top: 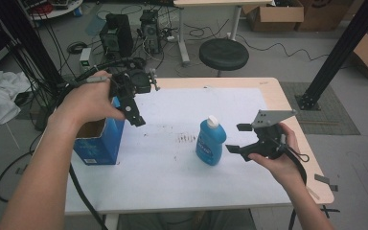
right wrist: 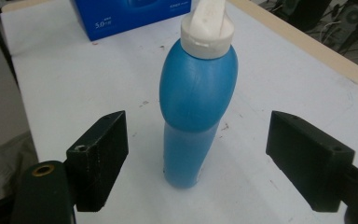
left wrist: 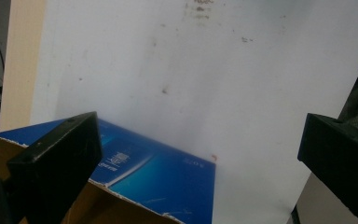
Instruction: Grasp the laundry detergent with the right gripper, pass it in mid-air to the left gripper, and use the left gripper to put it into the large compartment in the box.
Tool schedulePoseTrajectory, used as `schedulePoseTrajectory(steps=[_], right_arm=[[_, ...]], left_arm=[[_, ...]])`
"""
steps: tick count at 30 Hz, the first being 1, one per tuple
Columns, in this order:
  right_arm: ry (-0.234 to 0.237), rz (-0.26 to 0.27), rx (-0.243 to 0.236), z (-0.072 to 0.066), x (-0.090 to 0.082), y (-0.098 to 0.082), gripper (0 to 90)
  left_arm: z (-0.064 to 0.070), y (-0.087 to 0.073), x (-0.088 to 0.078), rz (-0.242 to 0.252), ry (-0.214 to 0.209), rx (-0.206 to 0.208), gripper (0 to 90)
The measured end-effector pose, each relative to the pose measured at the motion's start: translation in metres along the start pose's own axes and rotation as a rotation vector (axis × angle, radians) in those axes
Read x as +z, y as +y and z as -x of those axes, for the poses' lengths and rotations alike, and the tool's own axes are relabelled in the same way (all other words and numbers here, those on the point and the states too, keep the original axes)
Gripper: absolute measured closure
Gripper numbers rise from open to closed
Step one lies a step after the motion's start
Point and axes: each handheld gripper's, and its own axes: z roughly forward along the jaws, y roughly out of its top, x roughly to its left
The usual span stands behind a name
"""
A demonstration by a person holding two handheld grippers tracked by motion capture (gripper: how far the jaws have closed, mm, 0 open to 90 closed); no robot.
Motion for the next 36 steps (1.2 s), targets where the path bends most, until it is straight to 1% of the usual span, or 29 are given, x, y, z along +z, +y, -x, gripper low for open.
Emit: schedulePoseTrajectory(steps=[1, 2, 5, 8, 10, 12, 15, 16, 17, 19, 23, 24, 27, 28, 30, 32, 34, 36], right_arm=[[-0.011, 0.017, 0.008, -0.001, 0.001, -0.003, 20.9], [-0.024, 0.039, 0.028, -0.002, 0.005, -0.009, 20.6], [-0.025, 0.044, 0.04, -0.002, 0.01, -0.012, 19.5], [-0.038, 0.047, 0.048, -0.004, 0.016, -0.016, 19.4], [-0.054, 0.063, 0.064, -0.005, 0.022, -0.019, 19.0], [-0.059, 0.067, 0.07, -0.005, 0.023, -0.02, 18.5], [-0.062, 0.071, 0.076, -0.006, 0.028, -0.021, 18.7], [-0.06, 0.073, 0.079, -0.008, 0.032, -0.021, 19.4], [-0.06, 0.073, 0.079, -0.008, 0.032, -0.021, 19.4], [-0.07, 0.078, 0.079, -0.01, 0.036, -0.022, 19.3], [-0.075, 0.076, 0.085, -0.012, 0.046, -0.024, 19.3], [-0.084, 0.086, 0.093, -0.013, 0.051, -0.026, 20.3], [-0.09, 0.096, 0.103, -0.013, 0.053, -0.027, 20.8], [-0.099, 0.1, 0.112, -0.013, 0.057, -0.027, 21.1], [-0.102, 0.1, 0.113, -0.013, 0.058, -0.028, 21.3], [-0.114, 0.117, 0.115, -0.015, 0.063, -0.029, 22.6], [-0.12, 0.119, 0.119, -0.015, 0.064, -0.03, 22.4], [-0.132, 0.127, 0.134, -0.016, 0.069, -0.033, 22.0]], left_arm=[[0.0, 0.0, 0.001, 0.002, -0.001, -0.002, 0.4], [0.001, 0.0, 0.001, 0.002, -0.001, -0.001, 0.4], [0.001, 0.0, 0.002, 0.0, -0.002, 0.001, 0.4], [0.001, 0.0, 0.001, 0.001, 0.0, 0.004, 0.4], [0.001, 0.0, 0.001, 0.001, 0.001, 0.003, 0.4], [0.001, -0.001, 0.002, 0.002, 0.0, 0.001, 0.4], [0.001, -0.002, 0.002, -0.001, -0.001, -0.003, 0.4], [0.001, -0.003, 0.003, -0.001, -0.002, -0.005, 0.4], [0.001, -0.003, 0.003, -0.001, -0.002, -0.005, 0.4], [0.001, -0.003, 0.003, 0.003, -0.003, -0.005, 0.4], [0.001, -0.004, 0.004, 0.004, -0.001, -0.005, 0.4], [0.001, -0.005, 0.004, 0.003, 0.0, -0.003, 0.3], [0.001, -0.005, 0.004, 0.001, 0.001, -0.005, 0.4], [0.001, -0.005, 0.003, 0.001, 0.002, -0.005, 0.4], [0.0, -0.006, 0.003, 0.005, 0.003, -0.005, 0.4], [0.001, -0.006, 0.003, 0.006, 0.004, -0.006, 0.4], [0.001, -0.007, 0.004, 0.002, 0.002, -0.007, 0.4], [0.001, -0.007, 0.005, 0.0, 0.004, -0.008, 0.4]])
